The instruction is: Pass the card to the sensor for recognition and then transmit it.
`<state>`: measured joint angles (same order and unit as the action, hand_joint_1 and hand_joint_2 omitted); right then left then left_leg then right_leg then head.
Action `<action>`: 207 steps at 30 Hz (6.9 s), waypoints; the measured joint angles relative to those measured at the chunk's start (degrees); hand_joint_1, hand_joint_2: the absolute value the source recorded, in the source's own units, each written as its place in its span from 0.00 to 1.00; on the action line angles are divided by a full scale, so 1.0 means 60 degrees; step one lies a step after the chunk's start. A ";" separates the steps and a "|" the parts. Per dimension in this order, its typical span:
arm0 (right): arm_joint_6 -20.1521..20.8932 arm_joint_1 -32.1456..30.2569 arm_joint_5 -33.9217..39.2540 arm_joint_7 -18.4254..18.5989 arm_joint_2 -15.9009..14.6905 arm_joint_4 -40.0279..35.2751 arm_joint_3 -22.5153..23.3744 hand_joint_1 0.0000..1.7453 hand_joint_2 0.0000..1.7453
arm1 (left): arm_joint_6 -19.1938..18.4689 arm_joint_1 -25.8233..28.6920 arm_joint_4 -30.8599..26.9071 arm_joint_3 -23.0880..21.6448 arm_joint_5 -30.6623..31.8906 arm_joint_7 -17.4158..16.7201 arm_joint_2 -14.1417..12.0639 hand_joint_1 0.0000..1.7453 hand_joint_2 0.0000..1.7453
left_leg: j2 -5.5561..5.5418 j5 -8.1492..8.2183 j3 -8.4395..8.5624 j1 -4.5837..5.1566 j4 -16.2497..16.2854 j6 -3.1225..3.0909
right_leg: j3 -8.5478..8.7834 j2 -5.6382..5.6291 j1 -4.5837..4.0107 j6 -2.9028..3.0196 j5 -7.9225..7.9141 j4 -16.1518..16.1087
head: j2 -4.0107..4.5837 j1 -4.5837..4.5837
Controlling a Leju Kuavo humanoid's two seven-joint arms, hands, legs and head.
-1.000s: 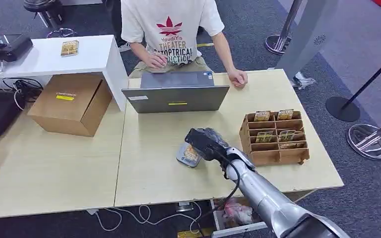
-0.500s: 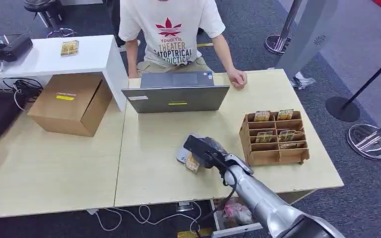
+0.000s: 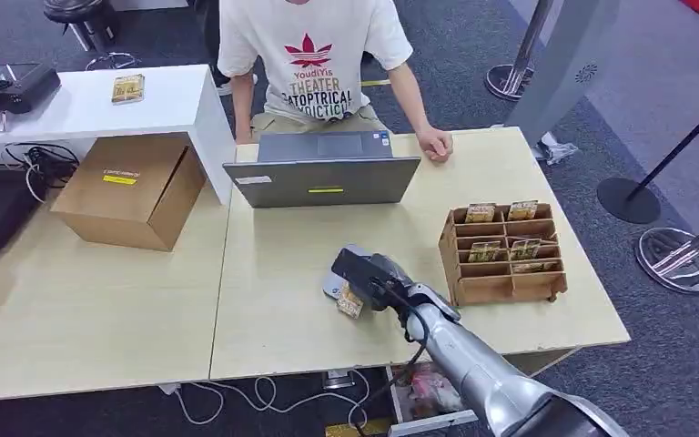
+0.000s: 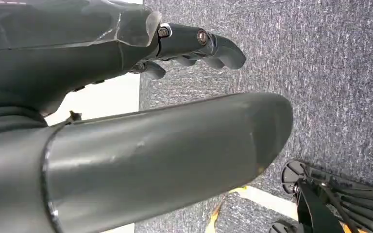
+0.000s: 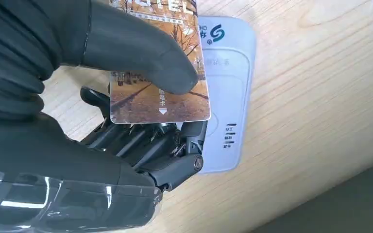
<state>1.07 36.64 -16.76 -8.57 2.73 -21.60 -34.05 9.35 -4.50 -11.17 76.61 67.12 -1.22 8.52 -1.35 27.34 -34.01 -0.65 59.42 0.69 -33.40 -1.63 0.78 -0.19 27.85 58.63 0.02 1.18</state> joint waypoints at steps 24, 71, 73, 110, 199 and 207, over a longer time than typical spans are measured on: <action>0.0306 0.0433 -0.0299 -0.0160 0.0477 0.0314 -0.0026 1.00 1.00 | 0.0281 -0.0018 0.0000 -0.0051 -0.0291 -0.0222 0.0004 0.00 0.00 | 0.0009 0.0000 0.0008 0.0000 0.0000 0.0000 | 0.0007 -0.0007 0.0000 0.0002 -0.0003 0.0002 | 0.0000 0.0000; -0.3489 0.1011 -0.2611 -0.0882 0.0077 -0.4116 0.0149 1.00 1.00 | 0.0157 0.0000 0.0000 0.0066 -0.0536 0.0237 0.0157 0.00 0.00 | 0.0010 0.0000 0.0008 0.0001 0.0002 0.0000 | 0.0002 -0.0009 0.0001 0.0001 -0.0003 0.0000 | 0.0000 0.0000; -0.3813 0.1034 -0.2989 -0.0874 0.0069 -0.4116 0.0251 1.00 1.00 | 0.0160 -0.0002 0.0000 0.0066 -0.0536 0.0237 0.0160 0.00 0.00 | 0.0009 -0.0001 0.0007 0.0001 0.0002 0.0000 | 0.0003 -0.0008 0.0001 0.0001 -0.0004 0.0001 | 0.0000 0.0000; -0.6761 0.2398 -0.6675 -0.0277 0.1013 -0.1974 0.0532 1.00 1.00 | 0.0823 -0.0048 0.0000 0.0354 -0.1020 -0.0178 0.0386 0.00 0.00 | 0.0009 -0.0001 0.0008 0.0000 0.0001 0.0001 | 0.0003 -0.0008 -0.0001 0.0007 -0.0008 0.0003 | 0.0000 0.0000; -0.6265 0.1671 -0.8346 0.0663 -0.0033 -0.1450 0.2160 0.00 1.00 | 0.1235 0.0082 0.0000 0.0904 -0.1537 -0.0073 0.0474 0.00 0.00 | 0.0008 -0.0001 0.0006 0.0001 0.0003 0.0000 | 0.0004 -0.0006 0.0001 0.0007 -0.0009 0.0001 | 0.0000 0.0000; -0.5701 0.1679 -0.8310 0.1205 -0.0043 -0.1449 0.2113 0.00 1.00 | 0.1235 0.0103 0.0000 0.1002 -0.1632 -0.0008 0.0477 0.00 0.00 | 0.0008 -0.0001 0.0006 0.0001 0.0004 0.0000 | 0.0002 -0.0007 0.0001 0.0007 -0.0009 0.0000 | 0.0000 0.0000</action>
<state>-33.14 46.71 -66.62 -1.34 2.47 -30.29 -21.38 16.76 -3.88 -11.17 82.62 57.33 -1.27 11.39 -1.30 27.34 -33.97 -0.64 59.44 0.69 -33.39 -1.67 0.78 -0.14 27.80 58.63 0.02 1.18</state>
